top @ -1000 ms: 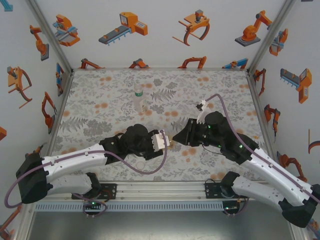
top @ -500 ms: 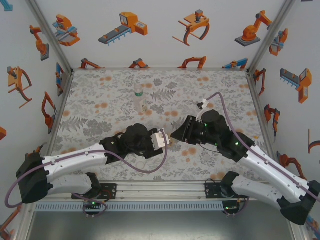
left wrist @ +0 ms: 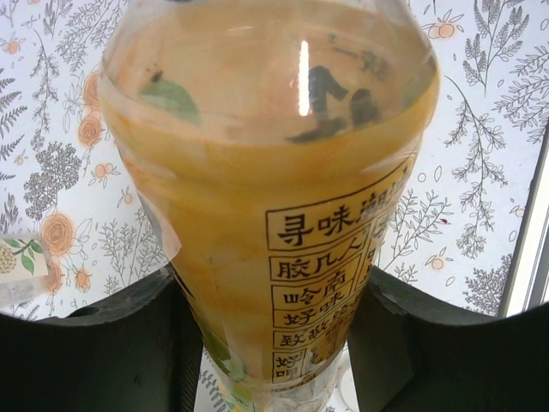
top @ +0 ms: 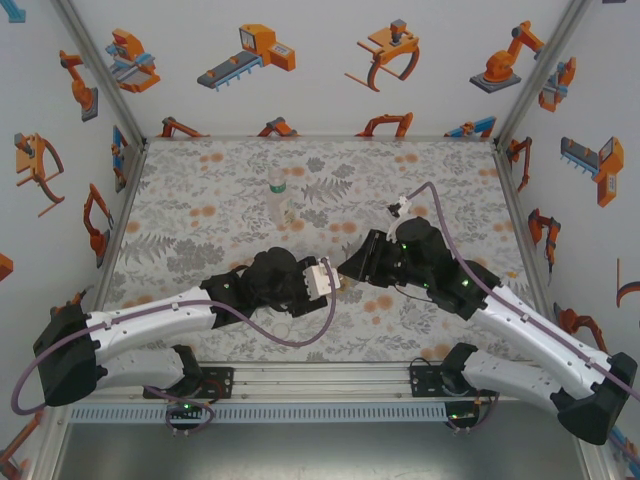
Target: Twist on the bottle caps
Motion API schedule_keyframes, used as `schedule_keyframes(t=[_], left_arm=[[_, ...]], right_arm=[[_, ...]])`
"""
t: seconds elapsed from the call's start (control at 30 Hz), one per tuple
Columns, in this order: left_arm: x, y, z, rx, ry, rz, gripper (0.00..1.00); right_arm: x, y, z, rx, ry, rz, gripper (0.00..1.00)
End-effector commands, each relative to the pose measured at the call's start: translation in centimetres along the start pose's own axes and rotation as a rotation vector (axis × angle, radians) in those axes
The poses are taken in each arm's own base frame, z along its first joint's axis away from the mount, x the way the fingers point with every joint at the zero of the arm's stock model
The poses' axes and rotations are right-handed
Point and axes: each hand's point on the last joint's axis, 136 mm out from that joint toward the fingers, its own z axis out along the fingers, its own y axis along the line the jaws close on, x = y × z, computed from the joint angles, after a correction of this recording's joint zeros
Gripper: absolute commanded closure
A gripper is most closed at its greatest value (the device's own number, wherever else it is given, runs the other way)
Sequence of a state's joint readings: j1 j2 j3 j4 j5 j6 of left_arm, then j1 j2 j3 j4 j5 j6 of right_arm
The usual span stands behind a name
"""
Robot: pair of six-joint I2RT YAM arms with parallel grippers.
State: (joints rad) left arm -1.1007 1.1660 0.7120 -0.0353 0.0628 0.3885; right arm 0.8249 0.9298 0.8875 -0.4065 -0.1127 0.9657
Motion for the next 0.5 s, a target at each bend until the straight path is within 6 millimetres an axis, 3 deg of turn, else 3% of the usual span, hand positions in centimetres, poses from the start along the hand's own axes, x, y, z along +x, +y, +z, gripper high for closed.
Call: schedule_keyframes(t=[0.0,0.1,0.27,0.33,0.47], left_arm=[[-4.0,0.9,-0.8,-0.028,-0.134,0.008,1.0],[-3.9,1.4,-0.8,-0.053,-0.124,-0.003,0.97],[-3.6,1.8,-0.8,-0.082,-0.116,-0.022,0.63],[-3.5,1.9,-0.9,-0.084,-0.117,-0.028,0.43],[-3.2,1.9,-1.2,-0.092,-0.109,-0.033,0.32]], right_arm=[[0.3,-0.6,0.2,0.016,0.008,-0.005,0.66],[0.2,-0.4,0.2,0.013,0.008,-0.013,0.7],[0.1,-0.5,0.4,0.032,0.013,-0.046,0.78],[-0.1,-0.7,0.6,0.048,0.012,-0.065,0.8],[-0.8,-1.1,0.9,0.099,0.007,-0.135,0.81]])
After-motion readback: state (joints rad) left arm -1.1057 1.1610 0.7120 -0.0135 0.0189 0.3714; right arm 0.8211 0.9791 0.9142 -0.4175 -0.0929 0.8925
